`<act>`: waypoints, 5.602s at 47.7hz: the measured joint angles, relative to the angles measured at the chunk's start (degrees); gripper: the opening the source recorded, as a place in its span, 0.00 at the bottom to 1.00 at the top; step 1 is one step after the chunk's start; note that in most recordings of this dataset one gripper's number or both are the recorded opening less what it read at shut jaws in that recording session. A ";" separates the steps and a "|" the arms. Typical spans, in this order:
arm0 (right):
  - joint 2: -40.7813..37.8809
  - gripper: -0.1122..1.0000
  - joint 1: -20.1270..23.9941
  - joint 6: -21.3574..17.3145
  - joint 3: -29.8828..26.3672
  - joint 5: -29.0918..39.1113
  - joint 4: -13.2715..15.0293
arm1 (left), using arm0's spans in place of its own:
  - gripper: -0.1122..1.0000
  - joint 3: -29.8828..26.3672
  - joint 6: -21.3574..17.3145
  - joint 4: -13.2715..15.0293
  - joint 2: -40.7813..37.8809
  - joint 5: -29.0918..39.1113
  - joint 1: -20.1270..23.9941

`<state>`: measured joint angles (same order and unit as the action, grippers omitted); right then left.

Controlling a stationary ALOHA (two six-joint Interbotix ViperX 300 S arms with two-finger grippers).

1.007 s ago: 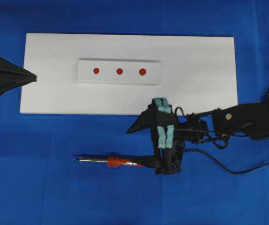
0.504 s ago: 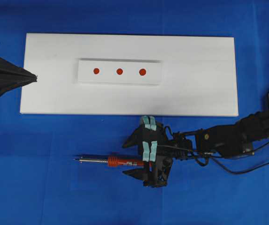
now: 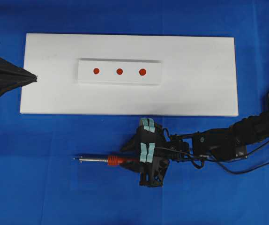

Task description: Touch the tip of the soldering iron to the mark.

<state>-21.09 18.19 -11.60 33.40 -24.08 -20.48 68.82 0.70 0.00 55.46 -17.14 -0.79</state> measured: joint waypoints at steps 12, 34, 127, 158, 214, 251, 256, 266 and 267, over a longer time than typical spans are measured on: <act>0.00 0.16 -0.09 0.79 0.00 0.09 0.00 | 0.10 0.09 0.00 0.00 0.00 0.00 0.00; 3.08 0.16 -0.79 2.20 0.00 4.75 -0.09 | 0.10 0.53 0.00 0.00 0.00 -0.09 0.00; 29.18 0.16 -28.92 13.18 -3.60 44.38 20.83 | 0.10 1.23 0.00 0.00 0.00 -0.18 0.09; 26.89 0.16 -28.83 13.62 -7.38 56.16 20.92 | 0.10 1.23 0.00 0.00 0.00 -0.26 0.00; 25.14 0.16 -28.83 13.01 -10.02 63.90 20.92 | 0.10 1.14 0.00 0.00 0.00 -0.26 0.00; 20.21 0.16 -29.36 13.01 -11.95 63.72 21.01 | 0.10 1.23 0.00 -0.09 0.00 -0.18 0.00; 17.84 0.16 -29.71 13.01 -13.01 63.63 21.01 | 0.10 1.23 0.00 -0.09 0.00 -0.18 0.00; 14.33 0.16 -30.50 13.01 -14.33 63.63 21.36 | 0.10 1.23 0.00 -0.09 0.00 -0.18 0.00; 14.06 0.16 -30.50 13.01 -14.50 63.63 21.36 | 0.10 1.23 0.00 -0.09 0.00 -0.18 0.00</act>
<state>-7.03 -12.30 1.41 18.90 39.55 0.88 70.05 0.70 -0.09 55.46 -17.31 -0.79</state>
